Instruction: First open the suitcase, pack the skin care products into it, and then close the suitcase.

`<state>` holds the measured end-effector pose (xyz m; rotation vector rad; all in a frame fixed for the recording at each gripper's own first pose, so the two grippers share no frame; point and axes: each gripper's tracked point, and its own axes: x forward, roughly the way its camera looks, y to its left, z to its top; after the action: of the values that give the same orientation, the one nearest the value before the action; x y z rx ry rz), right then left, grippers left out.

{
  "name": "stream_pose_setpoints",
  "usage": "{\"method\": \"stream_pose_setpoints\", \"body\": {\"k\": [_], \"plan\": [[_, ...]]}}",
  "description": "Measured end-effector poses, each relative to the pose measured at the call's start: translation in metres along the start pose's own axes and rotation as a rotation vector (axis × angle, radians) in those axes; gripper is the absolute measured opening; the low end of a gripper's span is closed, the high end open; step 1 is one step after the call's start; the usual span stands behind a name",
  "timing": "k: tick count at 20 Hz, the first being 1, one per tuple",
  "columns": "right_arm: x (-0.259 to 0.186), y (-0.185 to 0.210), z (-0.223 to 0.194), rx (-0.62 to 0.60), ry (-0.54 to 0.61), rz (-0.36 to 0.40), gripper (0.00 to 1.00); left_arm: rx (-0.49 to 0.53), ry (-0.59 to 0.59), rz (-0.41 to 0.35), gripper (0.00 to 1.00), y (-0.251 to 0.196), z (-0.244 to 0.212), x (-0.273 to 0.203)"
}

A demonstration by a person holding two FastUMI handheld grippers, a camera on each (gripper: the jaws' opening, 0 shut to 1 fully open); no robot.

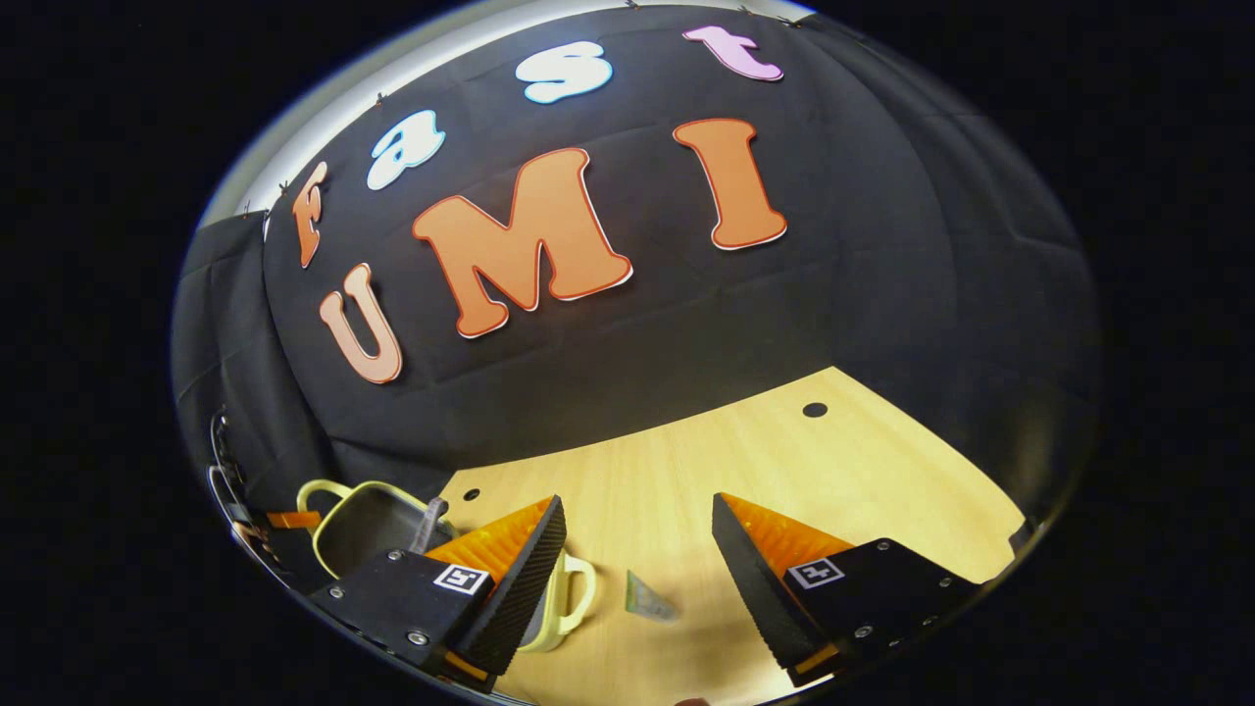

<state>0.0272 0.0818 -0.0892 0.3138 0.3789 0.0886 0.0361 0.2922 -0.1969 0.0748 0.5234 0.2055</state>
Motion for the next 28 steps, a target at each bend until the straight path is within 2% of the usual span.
{"method": "stream_pose_setpoints", "body": {"k": [1, 3, 7, 9, 14, 16, 17, 19, 21, 23, 26, 28], "plan": [[-0.001, 0.004, 0.001, 0.007, 0.001, -0.002, 0.95, -0.014, 0.02, 0.02, 0.02, 0.018, -0.01, 0.009], [-0.002, 0.011, 0.002, 0.017, -0.001, -0.008, 0.95, -0.022, 0.061, 0.056, 0.07, 0.045, -0.032, 0.027], [-0.007, 0.009, -0.001, 0.022, 0.007, -0.045, 0.95, 0.059, 0.182, 0.142, 0.08, 0.088, -0.083, 0.068], [-0.007, 0.007, -0.005, 0.019, 0.023, -0.065, 0.95, 0.069, 0.231, 0.153, 0.08, 0.097, -0.105, 0.08], [-0.015, -0.002, -0.008, -0.01, 0.043, -0.101, 0.95, -0.009, 0.267, 0.122, 0.09, 0.103, -0.136, 0.09], [-0.023, 0.0, -0.01, -0.029, 0.047, -0.108, 0.95, -0.023, 0.287, 0.149, 0.08, 0.11, -0.144, 0.093], [-0.025, -0.001, -0.009, -0.04, 0.041, -0.114, 0.95, -0.023, 0.29, 0.188, 0.08, 0.114, -0.143, 0.095], [-0.026, -0.005, -0.005, -0.063, 0.03, -0.127, 0.95, 0.014, 0.283, 0.259, 0.27, 0.13, -0.138, 0.093], [-0.028, -0.011, -0.006, -0.076, 0.029, -0.136, 0.95, 0.041, 0.241, 0.333, 0.64, 0.142, -0.123, 0.085], [-0.028, -0.019, -0.009, -0.087, 0.036, -0.142, 0.95, 0.05, 0.172, 0.352, 1.0, 0.133, -0.103, 0.072], [-0.027, -0.029, -0.012, -0.113, 0.041, -0.144, 0.95, 0.101, 0.046, 0.417, 1.0, 0.11, -0.058, 0.045], [-0.025, -0.035, -0.012, -0.138, 0.037, -0.138, 0.95, 0.115, -0.046, 0.413, 0.99, 0.076, -0.019, 0.025]]}}
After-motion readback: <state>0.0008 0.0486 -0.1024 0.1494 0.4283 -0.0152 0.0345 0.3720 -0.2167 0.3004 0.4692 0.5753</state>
